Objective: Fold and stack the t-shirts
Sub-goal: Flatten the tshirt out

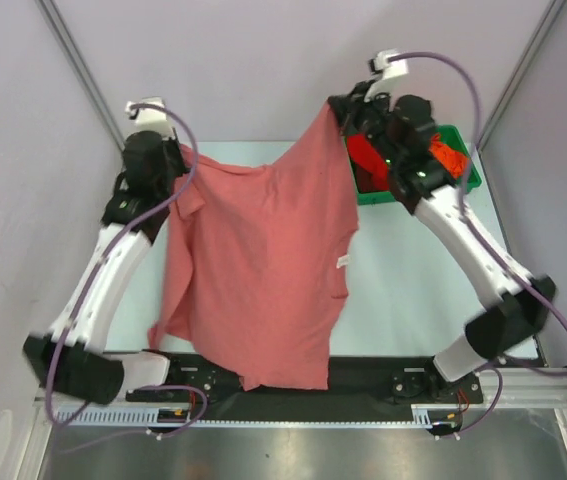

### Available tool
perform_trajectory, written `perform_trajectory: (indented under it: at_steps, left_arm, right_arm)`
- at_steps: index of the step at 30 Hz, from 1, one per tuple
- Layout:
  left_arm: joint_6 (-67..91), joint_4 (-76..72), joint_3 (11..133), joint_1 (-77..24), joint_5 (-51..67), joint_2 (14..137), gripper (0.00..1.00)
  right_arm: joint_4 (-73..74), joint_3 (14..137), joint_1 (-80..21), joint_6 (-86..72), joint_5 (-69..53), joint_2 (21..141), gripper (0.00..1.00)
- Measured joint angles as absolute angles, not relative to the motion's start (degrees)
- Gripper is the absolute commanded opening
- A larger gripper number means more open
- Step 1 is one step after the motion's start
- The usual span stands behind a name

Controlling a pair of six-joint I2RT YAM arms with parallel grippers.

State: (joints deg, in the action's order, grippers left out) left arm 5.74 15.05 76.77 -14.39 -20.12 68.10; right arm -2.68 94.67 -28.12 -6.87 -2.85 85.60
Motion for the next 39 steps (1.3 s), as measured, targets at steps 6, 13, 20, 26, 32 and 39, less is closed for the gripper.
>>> perform_trajectory:
  at_steps: [6,13,20,26,32,39]
  left_arm:
    - [7.6,14.2,78.1,-9.2,-22.3,88.9,0.00]
    - [9.6,14.2,89.0,-3.0,-20.6,105.3,0.00]
    - [8.5,17.4,108.2,-0.1,-20.6,118.4,0.60]
    - [12.4,25.5,112.7,0.6,-25.9,117.1,0.96]
    - [19.6,32.6,97.4,1.7,-26.3,99.9,0.88]
    - [24.1,37.8,82.1,1.8,-26.6,82.3,0.64]
  right_arm:
    - [-7.9,96.3,-25.0,-9.1,-7.9,106.0,0.00]
    - [-7.7,119.2,-24.6,-9.2,-11.5,129.5,0.00]
    - [-4.5,141.5,-23.7,-8.7,-9.9,142.8,0.69]
    - [6.6,141.5,-23.6,-7.5,-3.5,141.1,0.89]
    - [21.0,120.8,-23.9,-10.6,2.3,124.4,0.83]
    - [25.2,84.0,-29.2,-15.0,-1.8,91.9,0.73]
